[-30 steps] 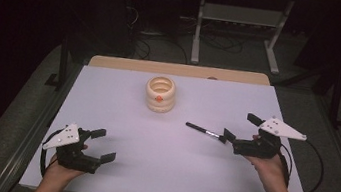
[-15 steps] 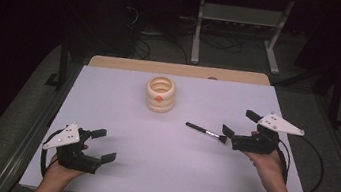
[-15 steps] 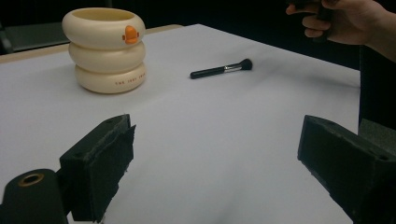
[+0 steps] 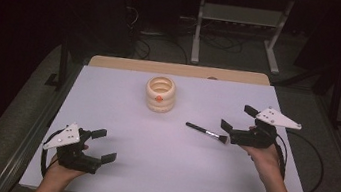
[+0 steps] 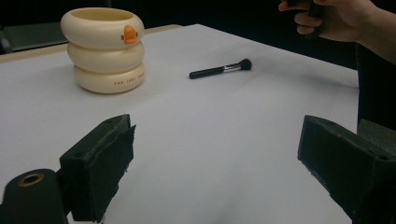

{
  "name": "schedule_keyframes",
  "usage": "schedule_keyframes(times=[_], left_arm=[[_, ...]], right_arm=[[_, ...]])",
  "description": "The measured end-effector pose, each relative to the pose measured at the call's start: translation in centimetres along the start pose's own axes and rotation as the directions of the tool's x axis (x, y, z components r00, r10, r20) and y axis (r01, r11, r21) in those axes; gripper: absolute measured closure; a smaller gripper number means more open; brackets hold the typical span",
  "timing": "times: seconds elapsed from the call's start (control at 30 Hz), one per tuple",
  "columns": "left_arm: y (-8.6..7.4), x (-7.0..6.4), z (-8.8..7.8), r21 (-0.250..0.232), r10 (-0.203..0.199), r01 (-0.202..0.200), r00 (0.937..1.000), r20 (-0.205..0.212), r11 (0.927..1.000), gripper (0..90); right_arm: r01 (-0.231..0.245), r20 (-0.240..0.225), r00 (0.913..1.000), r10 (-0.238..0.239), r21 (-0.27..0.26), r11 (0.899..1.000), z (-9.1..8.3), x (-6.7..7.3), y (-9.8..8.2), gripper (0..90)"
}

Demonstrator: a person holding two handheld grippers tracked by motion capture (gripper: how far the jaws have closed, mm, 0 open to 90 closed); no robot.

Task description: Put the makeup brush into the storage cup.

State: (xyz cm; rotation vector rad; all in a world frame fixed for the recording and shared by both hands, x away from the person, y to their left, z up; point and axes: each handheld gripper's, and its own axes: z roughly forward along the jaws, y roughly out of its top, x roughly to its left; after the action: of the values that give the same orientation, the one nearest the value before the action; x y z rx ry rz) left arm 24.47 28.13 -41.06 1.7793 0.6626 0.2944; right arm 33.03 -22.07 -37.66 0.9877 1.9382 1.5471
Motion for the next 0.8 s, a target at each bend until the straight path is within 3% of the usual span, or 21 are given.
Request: schedule_keyframes(times=[0.47, 0.8], left_arm=[[0.1, -0.2, 0.1, -0.008, -0.003, 0.003, 1.0, 0.004, 1.0, 9.9], [0.1, -0.3, 0.5, 0.002, 0.005, -0.005, 0.9999, 0.016, 1.0, 9.9]], right_arm=[[0.013, -0.012, 0.9998, -0.013, 0.003, 1.0, 1.9, -0.2, 1.0, 0.0], [0.011, -0.01, 0.9999, -0.011, 0.001, 1.0, 2.4, -0.5, 1.5, 0.0]])
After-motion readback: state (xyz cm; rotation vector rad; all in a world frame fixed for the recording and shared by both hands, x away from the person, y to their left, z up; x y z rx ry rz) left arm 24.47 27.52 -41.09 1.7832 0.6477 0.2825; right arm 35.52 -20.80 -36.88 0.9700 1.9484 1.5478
